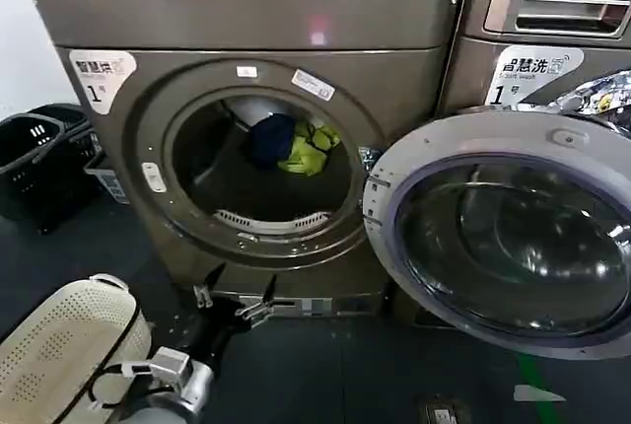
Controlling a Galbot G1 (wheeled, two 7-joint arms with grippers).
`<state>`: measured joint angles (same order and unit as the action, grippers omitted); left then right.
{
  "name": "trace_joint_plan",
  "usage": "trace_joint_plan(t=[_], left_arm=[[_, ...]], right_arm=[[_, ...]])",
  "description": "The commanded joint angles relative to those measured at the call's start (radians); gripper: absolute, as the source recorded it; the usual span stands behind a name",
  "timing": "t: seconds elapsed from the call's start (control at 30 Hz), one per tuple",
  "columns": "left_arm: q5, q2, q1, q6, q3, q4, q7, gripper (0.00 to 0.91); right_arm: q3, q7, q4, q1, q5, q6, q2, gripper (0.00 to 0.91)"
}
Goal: Grasp the clothes from the dryer.
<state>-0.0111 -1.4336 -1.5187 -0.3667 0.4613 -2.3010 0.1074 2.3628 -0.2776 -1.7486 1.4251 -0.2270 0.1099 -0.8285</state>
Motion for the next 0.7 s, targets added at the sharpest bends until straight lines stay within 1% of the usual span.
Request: trace_joint_plan(t=[0.03,0.7], left_arm=[[0.000,-0.001,-0.001,0.001,0.000,-0.001,0.001,0.907],[0.016,-0.013,0.001,0.003,0.002,0.003,0.010,0.907]], right_arm=[[0.000,0.001,0.000,-0.001,0.000,0.000,0.001,0.907],[-0.002,-0.001,0.003,-0.003,-0.008,0.001,0.005,0.907]])
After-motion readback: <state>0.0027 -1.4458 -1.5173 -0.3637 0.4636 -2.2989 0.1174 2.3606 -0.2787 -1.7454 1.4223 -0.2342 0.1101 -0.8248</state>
